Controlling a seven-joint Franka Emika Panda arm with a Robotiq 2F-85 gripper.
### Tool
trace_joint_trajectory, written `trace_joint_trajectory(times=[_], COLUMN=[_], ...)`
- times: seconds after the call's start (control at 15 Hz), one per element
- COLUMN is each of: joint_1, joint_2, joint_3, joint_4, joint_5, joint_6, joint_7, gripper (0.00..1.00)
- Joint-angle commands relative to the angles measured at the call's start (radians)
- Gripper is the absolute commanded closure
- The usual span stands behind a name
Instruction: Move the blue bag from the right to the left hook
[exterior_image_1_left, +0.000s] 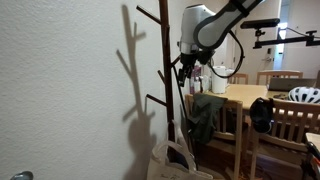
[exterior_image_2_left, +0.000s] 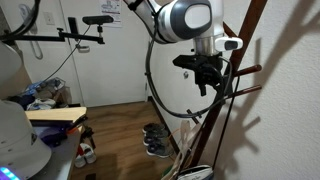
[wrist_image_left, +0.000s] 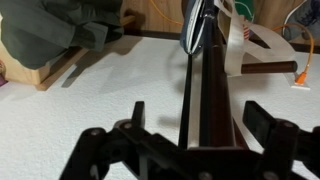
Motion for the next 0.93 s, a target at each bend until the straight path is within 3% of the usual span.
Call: trace_joint_trajectory(times=[0.0,0.4,0.47,0.6,0.87], joint_1=[0.009,0.013,0.013,0.015,0.027], joint_2=[0.038,0.103,0.112,0.119,0.119], joint_3=[-0.009,-0.013,-0.014,-0.021,-0.052], joint_4=[0.044,0.131,0.141,0.147,0.137], joint_5=[-0.090,-0.096,-0.088,-0.095,-0.136], joint_6=[0.047,0.094,0.093,0.099,0.114], joint_7=[0.001,-0.023,-0.032,-0.018,0.047], gripper=[0.00,0.00,0.25,0.33,0.61])
